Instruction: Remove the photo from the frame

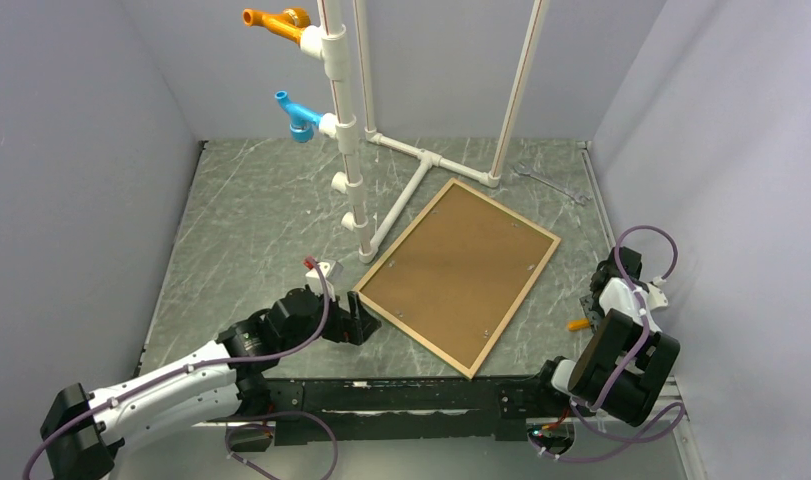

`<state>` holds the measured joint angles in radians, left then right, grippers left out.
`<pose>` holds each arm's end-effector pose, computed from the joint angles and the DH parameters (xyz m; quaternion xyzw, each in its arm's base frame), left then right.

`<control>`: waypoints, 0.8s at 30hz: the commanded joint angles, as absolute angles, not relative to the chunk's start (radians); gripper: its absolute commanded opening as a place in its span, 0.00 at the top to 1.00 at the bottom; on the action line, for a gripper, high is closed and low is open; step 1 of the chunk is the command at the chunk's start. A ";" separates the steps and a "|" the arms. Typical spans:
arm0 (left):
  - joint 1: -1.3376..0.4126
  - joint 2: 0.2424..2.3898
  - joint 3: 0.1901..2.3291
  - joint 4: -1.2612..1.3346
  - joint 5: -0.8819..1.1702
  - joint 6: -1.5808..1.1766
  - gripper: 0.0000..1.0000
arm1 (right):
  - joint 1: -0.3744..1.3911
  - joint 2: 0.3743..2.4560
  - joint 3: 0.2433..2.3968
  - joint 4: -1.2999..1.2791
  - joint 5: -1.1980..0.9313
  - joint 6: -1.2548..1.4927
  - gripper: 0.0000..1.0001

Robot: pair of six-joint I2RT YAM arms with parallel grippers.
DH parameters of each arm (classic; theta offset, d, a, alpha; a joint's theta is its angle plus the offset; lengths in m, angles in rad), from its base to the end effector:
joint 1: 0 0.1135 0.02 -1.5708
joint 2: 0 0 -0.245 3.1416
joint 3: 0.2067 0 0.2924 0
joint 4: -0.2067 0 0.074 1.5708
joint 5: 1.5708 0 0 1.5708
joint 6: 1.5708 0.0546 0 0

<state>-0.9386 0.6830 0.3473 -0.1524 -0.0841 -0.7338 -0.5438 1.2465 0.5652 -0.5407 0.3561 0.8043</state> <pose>0.1416 -0.1855 0.1703 0.0660 0.8540 -0.3579 0.3718 0.1996 -0.1429 0.0945 0.6290 0.7381 -0.1508 0.1920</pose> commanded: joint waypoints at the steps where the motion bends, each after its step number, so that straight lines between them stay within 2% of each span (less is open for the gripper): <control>1: -0.931 0.660 0.344 -0.120 -0.077 -0.721 0.01 | -0.549 1.241 0.562 -0.519 0.331 0.794 0.50; 8: -0.927 0.680 0.349 -0.105 -0.055 -0.719 0.01 | -0.546 1.154 0.545 -0.502 0.329 0.771 0.31; 11: -0.927 0.703 0.354 -0.089 -0.045 -0.717 0.01 | -0.542 1.123 0.544 -0.497 0.318 0.756 0.18; 19: -0.927 0.779 0.381 -0.042 -0.010 -0.713 0.01 | -0.488 1.057 0.557 -0.473 0.272 0.690 0.05; 24: -0.925 0.809 0.384 -0.010 0.003 -0.721 0.01 | -0.305 0.998 0.586 -0.466 0.283 0.658 0.02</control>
<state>-0.9298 0.7937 0.3481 -0.0834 -0.0238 -0.7227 -0.4267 1.0397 0.5480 -0.5034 0.2867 0.7010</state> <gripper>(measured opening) 0.986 0.965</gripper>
